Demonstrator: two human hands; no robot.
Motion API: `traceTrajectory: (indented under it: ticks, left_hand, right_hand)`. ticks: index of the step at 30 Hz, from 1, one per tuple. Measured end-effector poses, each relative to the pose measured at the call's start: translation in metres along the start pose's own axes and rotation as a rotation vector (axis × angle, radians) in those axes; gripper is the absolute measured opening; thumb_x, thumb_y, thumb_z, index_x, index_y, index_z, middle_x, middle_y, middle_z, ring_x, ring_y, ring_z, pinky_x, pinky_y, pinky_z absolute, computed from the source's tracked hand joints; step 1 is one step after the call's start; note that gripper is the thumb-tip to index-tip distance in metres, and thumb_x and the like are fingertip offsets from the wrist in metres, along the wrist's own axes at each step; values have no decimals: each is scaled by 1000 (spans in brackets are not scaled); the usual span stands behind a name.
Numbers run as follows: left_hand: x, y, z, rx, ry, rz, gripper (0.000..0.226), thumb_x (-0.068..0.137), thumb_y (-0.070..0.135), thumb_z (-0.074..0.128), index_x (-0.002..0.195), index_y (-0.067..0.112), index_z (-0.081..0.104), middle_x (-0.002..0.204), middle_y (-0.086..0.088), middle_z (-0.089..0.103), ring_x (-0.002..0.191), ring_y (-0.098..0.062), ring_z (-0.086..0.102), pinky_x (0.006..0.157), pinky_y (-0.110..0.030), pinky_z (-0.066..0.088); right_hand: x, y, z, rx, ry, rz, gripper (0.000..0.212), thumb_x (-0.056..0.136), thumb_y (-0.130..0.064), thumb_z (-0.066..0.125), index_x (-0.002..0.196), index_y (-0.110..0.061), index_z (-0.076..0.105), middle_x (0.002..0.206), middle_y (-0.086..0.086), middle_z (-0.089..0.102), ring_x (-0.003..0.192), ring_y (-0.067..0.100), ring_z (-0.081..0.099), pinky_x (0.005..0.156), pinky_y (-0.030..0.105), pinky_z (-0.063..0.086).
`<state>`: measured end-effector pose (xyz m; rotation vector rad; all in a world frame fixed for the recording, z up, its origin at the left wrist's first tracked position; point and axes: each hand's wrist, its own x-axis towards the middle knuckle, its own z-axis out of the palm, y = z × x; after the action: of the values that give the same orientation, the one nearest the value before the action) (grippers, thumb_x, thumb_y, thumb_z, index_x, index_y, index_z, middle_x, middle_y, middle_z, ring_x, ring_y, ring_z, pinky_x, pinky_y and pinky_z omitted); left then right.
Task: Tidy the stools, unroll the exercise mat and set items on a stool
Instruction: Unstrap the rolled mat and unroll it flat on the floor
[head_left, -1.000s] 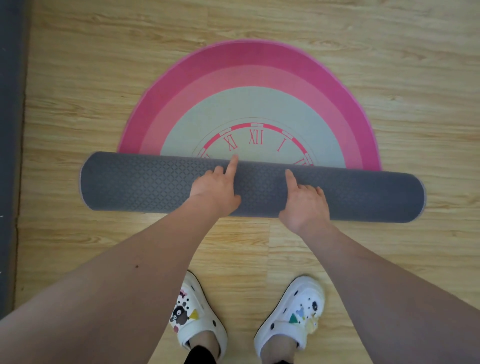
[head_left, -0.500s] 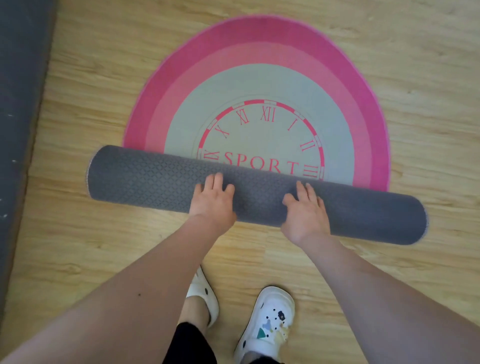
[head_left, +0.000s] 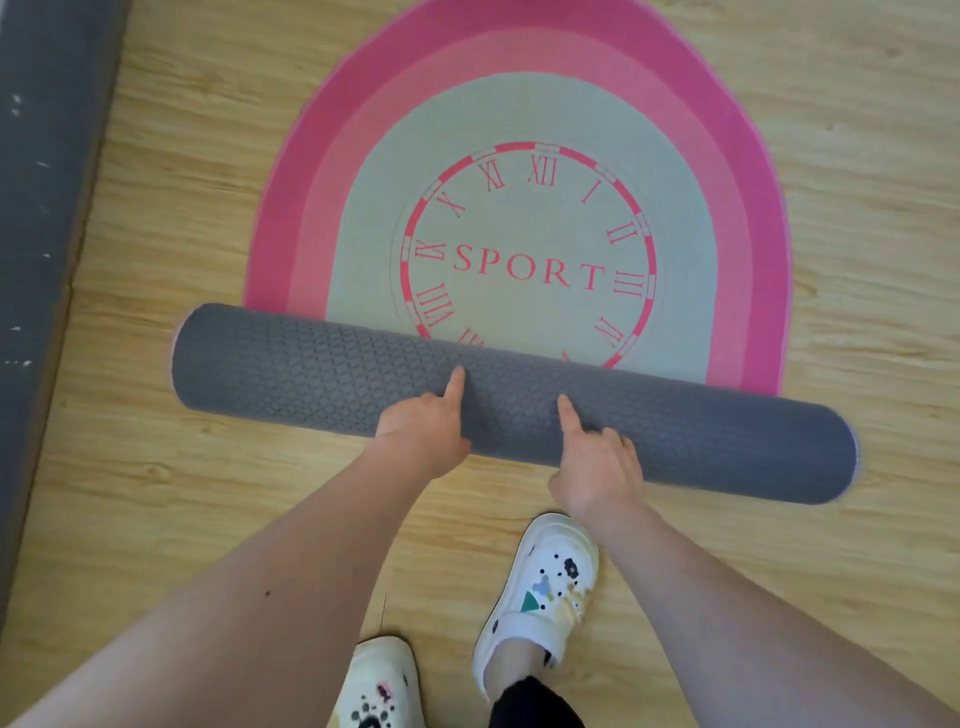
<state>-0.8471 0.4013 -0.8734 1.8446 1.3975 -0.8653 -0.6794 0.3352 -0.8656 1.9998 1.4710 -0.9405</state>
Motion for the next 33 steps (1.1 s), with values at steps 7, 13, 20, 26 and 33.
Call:
traceTrajectory:
  ticks: [7,13,20,26,33]
  left_hand:
    - [-23,-5,25,119,190,91,52,90,36,52,133,13,36,156,-14,2,144,-29,0,110,-47,22]
    - [-44,-10,53,114,151,112,53,89,34,53,132,10,34,146,-14,27,133,-31,28,106,-43,29]
    - [-62,-2,87,16,87,19,91,91,36,52,148,21,-17,128,-14,44,114,-32,47,83,-40,44]
    - [-88,-6,125,-17,-45,-23,79,95,42,45,150,23,-7,84,-1,54,78,-21,55,57,-33,43]
    - [-113,-3,155,52,133,25,59,93,41,48,140,9,30,159,-6,-1,145,-24,-1,106,-44,32]
  right_hand:
    - [-26,2,32,-9,193,-50,55,80,-11,59,131,-22,44,159,14,-3,146,29,-1,119,40,9]
    - [-49,-1,56,63,52,-18,50,84,-14,57,132,-16,43,160,11,7,147,25,6,119,41,10]
    - [-77,8,73,66,80,18,90,81,-18,59,153,-21,6,114,9,61,112,28,55,106,38,36]
    - [-101,23,108,98,-86,91,84,86,-13,48,152,-35,1,110,9,63,103,28,56,83,35,46]
    - [-120,35,125,-62,79,-69,50,86,-18,55,134,-31,47,160,16,-5,147,31,-8,120,45,6]
